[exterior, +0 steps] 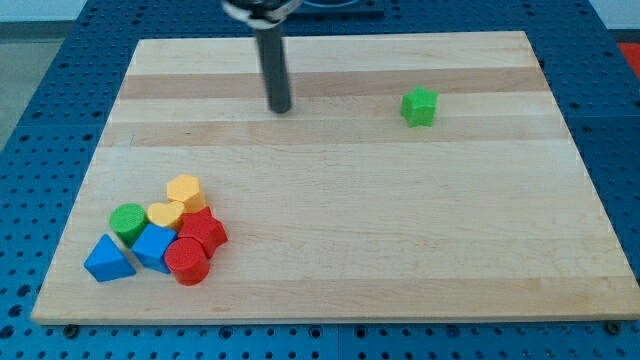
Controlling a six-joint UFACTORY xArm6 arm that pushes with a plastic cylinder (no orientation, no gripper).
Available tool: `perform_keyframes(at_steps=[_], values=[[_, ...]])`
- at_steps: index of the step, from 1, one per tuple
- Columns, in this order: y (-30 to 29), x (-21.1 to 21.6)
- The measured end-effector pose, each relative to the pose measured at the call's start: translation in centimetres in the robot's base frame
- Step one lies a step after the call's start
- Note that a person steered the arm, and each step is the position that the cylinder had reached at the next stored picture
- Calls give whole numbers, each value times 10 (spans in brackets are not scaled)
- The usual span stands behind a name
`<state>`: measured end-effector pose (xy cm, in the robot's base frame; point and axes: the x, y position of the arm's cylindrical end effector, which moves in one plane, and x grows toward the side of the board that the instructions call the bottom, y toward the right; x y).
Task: Push the green star above the red star
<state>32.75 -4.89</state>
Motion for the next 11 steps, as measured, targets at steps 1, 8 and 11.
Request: perform_keyframes(at_steps=[1,8,11], values=[[70,-18],[121,44],[116,108]])
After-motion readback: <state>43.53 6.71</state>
